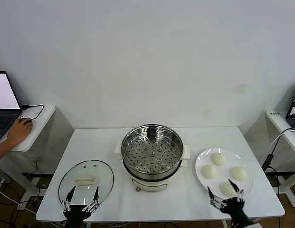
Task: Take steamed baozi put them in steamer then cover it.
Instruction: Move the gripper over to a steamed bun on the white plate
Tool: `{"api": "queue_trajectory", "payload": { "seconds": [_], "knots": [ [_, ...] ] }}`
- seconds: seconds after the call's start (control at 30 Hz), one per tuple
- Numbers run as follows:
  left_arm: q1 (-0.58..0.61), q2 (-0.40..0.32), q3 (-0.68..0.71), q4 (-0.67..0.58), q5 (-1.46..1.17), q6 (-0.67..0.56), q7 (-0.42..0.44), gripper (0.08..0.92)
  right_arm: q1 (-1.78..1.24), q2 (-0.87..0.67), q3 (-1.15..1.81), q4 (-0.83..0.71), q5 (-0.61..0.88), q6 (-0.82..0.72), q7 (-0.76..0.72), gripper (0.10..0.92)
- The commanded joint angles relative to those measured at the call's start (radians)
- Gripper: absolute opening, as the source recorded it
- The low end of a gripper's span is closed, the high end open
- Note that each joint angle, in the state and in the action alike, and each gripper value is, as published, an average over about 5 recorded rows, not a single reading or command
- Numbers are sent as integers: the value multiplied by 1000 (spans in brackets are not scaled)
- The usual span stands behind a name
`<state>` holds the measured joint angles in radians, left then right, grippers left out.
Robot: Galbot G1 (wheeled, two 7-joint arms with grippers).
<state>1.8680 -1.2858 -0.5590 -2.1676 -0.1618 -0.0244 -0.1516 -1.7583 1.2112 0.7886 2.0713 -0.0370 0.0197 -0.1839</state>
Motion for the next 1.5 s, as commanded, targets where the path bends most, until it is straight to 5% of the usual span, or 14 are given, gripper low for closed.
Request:
{"api": "queue_trajectory", "payload": {
  "seconds": [0.03, 0.27, 0.57, 0.97, 1.5],
  "knots": [
    [-19, 8, -8, -15, 99, 60, 2, 823, 198, -345, 126, -58, -381, -135, -185, 823],
    [-31, 2, -13, -27, 131, 58, -3, 823, 376, -593, 50, -204, -438, -177, -424, 823],
    [-21, -25, -21, -18, 135, 37, -11, 823, 727, -822, -284, -407, -300, -110, -650, 823],
    [-25, -28, -39, -9, 143, 34, -10, 823, 1408, -737, -1003, -742, -256, -20, -886, 823],
    [-45, -26, -75, -3, 131, 34, -14, 823, 1530, -545, -1215, -945, -320, 1, -898, 822]
  ]
}}
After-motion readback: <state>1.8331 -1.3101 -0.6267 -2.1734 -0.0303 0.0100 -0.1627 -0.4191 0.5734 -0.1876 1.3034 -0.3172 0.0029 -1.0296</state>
